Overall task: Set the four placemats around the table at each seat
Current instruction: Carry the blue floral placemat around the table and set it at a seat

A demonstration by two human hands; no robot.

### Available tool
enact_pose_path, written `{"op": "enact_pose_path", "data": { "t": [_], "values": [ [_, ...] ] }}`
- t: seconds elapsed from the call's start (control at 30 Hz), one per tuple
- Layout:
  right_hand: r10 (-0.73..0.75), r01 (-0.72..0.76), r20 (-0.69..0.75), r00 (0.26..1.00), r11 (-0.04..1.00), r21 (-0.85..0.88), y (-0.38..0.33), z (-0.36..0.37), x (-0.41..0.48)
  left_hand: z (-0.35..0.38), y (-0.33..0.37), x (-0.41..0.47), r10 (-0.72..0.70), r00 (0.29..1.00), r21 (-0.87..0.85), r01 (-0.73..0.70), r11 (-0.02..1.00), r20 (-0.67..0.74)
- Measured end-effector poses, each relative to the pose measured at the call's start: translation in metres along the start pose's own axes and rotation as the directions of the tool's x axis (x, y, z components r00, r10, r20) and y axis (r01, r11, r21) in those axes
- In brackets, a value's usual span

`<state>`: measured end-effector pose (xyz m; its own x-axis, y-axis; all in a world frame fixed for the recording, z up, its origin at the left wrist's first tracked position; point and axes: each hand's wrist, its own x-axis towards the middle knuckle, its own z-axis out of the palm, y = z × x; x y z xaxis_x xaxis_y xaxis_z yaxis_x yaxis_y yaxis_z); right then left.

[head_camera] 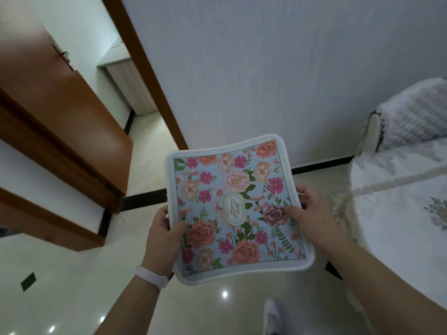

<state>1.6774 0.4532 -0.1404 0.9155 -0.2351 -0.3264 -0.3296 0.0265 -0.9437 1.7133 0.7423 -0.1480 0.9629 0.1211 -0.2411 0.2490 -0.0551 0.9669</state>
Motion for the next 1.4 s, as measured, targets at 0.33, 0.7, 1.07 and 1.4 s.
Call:
{"op": "enact_pose_path", "data": {
  "t": [0.33,0.7,1.07,1.4],
  "values": [
    [-0.031,0.039,-0.186,0.982,0.999,0.038,-0.049,-0.072,0.087,0.112,0.056,0.113,0.035,0.979,0.013,-0.038,0.999,0.199],
    [-0.013,0.04,-0.437,0.899,0.998,0.054,-0.073,-0.109,0.207,0.22,0.083,0.281,0.041,0.891,0.032,-0.062,0.998,0.452],
    [0.013,0.028,-0.677,0.736,0.998,0.049,-0.12,-0.113,0.331,0.332,0.133,0.457,-0.015,0.737,0.083,-0.056,0.995,0.676],
    [0.047,0.05,-0.85,0.525,0.995,0.085,-0.132,-0.174,0.337,0.464,0.157,0.475,-0.056,0.545,0.104,-0.057,0.993,0.837]
  ]
}}
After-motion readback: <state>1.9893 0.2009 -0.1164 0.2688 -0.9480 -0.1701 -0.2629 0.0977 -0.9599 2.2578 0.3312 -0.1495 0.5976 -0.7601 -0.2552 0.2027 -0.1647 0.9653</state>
